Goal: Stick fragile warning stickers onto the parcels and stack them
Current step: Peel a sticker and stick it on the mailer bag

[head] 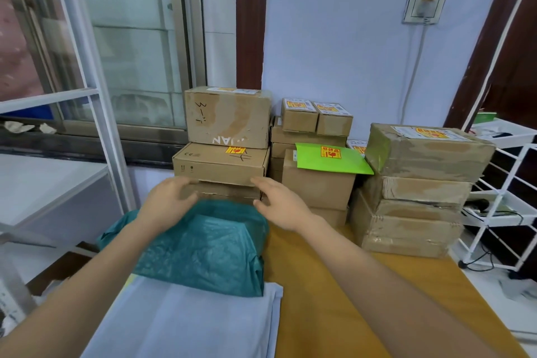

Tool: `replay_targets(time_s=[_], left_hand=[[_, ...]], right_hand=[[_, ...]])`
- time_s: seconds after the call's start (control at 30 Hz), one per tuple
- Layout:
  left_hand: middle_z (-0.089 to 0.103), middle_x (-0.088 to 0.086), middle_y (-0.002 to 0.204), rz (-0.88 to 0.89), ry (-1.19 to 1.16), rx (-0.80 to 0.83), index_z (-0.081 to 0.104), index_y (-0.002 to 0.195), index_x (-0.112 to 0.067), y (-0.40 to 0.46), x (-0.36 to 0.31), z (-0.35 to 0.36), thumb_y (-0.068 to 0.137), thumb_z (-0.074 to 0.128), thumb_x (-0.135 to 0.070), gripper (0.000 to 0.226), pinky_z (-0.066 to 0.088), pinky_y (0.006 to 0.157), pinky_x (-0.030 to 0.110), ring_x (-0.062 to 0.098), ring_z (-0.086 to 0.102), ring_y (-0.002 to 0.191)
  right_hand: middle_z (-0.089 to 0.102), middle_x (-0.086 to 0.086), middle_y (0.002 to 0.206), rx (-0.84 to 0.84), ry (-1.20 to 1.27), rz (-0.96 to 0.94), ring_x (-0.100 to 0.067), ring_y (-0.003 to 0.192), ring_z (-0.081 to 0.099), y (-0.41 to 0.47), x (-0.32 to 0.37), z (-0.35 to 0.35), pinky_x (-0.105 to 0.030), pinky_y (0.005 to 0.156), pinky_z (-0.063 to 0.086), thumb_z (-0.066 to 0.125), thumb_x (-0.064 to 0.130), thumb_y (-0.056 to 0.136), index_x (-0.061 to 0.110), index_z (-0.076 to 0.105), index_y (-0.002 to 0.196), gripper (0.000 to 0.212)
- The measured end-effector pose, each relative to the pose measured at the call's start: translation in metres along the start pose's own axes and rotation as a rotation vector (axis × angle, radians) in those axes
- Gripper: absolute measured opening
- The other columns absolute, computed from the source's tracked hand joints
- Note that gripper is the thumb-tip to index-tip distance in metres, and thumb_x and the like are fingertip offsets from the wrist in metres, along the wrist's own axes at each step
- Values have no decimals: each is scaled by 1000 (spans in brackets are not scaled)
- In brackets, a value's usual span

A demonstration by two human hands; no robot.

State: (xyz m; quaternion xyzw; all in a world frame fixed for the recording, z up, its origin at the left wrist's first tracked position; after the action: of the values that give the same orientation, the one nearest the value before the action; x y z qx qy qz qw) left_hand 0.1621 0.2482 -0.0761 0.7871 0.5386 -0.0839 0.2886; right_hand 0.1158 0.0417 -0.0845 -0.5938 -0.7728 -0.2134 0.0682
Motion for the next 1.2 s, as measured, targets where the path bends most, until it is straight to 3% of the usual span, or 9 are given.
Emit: replay_targets(time_s=[0.07, 0.13, 0.23, 0.3, 0.4, 0.73, 0.97, 1.2], left_hand=[[61, 6, 126, -41, 6, -36, 62, 121, -13, -15, 7, -5, 92, 56, -23, 32, 42, 95, 39, 26, 53, 115], [65, 11, 118, -44, 101, -181, 66, 114, -8, -29, 16, -16, 89, 60, -19, 28, 41, 96, 46, 32, 56, 111], [63, 15, 122, -150, 187, -287, 68, 110, -8, -44, 41, -24, 87, 64, -22, 27, 33, 101, 52, 37, 51, 118], [59, 13, 128, -222, 186, -209, 67, 112, -12, -50, 57, -13, 89, 61, -31, 31, 30, 104, 51, 36, 47, 123], [62, 10, 122, -210, 176, -133, 65, 114, -15, -57, 58, 0, 88, 58, -40, 36, 36, 98, 48, 35, 52, 115], [56, 5, 132, -229, 63, -26, 51, 131, -27, -70, 63, 5, 88, 61, -31, 44, 46, 90, 44, 31, 52, 116], [56, 7, 131, -331, -10, 47, 33, 139, -32, -71, 69, 12, 89, 57, -46, 57, 47, 84, 42, 33, 57, 110], [58, 8, 128, -374, -75, 52, 30, 142, -26, -68, 72, 16, 86, 61, -50, 68, 48, 86, 42, 33, 56, 112]], right_hand=[[29, 2, 155, 7, 32, -27, -15, 141, 28, -14, 6, 7, -31, 114, 29, 47, 26, 97, 19, 31, 149, 55], [29, 5, 155, 3, 43, -69, -11, 141, 26, -30, 15, 11, -29, 115, 26, 47, 28, 97, 22, 31, 149, 54], [29, 8, 155, -4, 63, -139, -7, 141, 24, -52, 32, 16, -24, 113, 22, 45, 32, 99, 25, 31, 148, 52], [29, 7, 155, 35, 44, -182, -8, 141, 24, -62, 42, 24, -25, 112, 22, 46, 34, 99, 25, 30, 149, 53], [30, 5, 154, 82, 23, -191, -10, 141, 25, -66, 45, 38, -24, 112, 22, 47, 33, 98, 23, 30, 149, 54], [20, 3, 158, 122, -61, -184, -14, 145, 14, -71, 41, 50, -34, 118, 20, 49, 33, 98, 18, 28, 149, 58], [-8, 12, 160, 225, -110, -160, -10, 146, -11, -78, 35, 63, -39, 120, 2, 60, 47, 88, 23, 12, 152, 84], [-20, 5, 158, 237, -189, -140, -15, 145, -17, -75, 33, 71, -40, 120, -2, 69, 56, 77, 22, 1, 153, 107]])
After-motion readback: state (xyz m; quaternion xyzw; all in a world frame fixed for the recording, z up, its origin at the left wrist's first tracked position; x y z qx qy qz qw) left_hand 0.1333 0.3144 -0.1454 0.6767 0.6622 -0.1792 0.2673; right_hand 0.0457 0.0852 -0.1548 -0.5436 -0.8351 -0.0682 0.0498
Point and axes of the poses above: each hand's wrist, its own y-axis towards the middle knuckle, its own z-axis out of the palm, x = y × z, the point moved 8 cm from there along y, towards the middle knuckle
